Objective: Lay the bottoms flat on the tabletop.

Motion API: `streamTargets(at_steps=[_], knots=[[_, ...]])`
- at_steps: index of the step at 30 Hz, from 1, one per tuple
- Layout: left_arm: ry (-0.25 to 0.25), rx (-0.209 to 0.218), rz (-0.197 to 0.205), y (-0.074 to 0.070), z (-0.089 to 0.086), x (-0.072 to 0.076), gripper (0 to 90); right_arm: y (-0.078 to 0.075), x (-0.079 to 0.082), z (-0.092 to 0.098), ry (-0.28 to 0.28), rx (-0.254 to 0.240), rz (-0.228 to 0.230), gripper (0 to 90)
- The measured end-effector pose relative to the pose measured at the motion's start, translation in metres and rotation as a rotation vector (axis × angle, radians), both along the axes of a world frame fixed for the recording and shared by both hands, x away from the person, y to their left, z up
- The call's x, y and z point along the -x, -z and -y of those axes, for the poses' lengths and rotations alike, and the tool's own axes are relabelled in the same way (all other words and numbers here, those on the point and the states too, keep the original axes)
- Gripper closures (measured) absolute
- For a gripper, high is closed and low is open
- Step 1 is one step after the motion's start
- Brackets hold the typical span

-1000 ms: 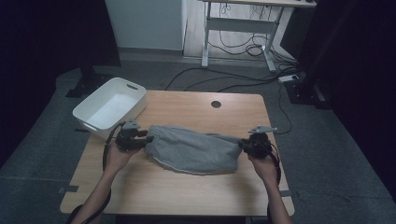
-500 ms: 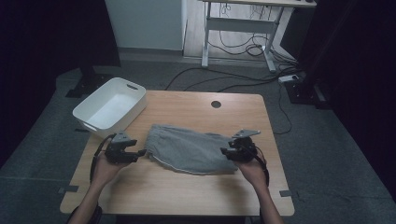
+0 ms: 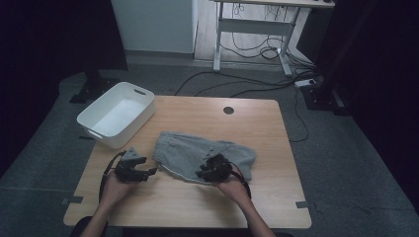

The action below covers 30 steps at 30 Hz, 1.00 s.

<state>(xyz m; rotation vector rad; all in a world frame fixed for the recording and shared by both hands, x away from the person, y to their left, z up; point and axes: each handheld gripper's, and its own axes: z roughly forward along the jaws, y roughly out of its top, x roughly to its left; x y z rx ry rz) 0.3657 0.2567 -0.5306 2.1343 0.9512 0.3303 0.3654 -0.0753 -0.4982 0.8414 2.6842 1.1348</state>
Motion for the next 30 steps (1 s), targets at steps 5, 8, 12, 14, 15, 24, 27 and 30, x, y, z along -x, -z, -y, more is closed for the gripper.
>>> streamTargets(at_steps=[5, 8, 12, 14, 15, 24, 27, 30], knots=[[0.010, -0.037, 0.007, 0.002, 0.010, -0.003, 30.6, 0.020, 0.004, -0.028, -0.069, 0.054, -0.020, 59.4], [0.014, -0.053, 0.009, 0.004, 0.015, -0.005, 31.4, 0.029, 0.004, -0.034, -0.081, 0.096, -0.011, 59.4], [0.015, -0.072, 0.007, 0.005, 0.022, -0.010, 37.0, 0.033, 0.003, -0.035, -0.078, 0.132, 0.035, 75.7], [0.008, -0.094, -0.006, 0.007, 0.027, -0.013, 41.9, 0.033, 0.003, -0.034, -0.069, 0.136, 0.035, 83.1], [0.010, -0.097, -0.016, 0.008, 0.028, -0.015, 43.8, 0.033, 0.003, -0.033, -0.066, 0.137, 0.030, 84.3], [0.060, -0.085, -0.013, -0.002, 0.036, -0.012, 85.9, 0.001, 0.007, -0.012, -0.032, 0.070, 0.066, 86.1], [0.076, -0.047, 0.002, -0.012, 0.033, -0.007, 86.9, -0.021, 0.006, 0.003, 0.002, 0.047, 0.109, 86.1], [0.091, -0.006, 0.033, -0.027, 0.029, -0.002, 87.4, -0.044, 0.002, 0.019, 0.041, 0.035, 0.149, 86.1]])
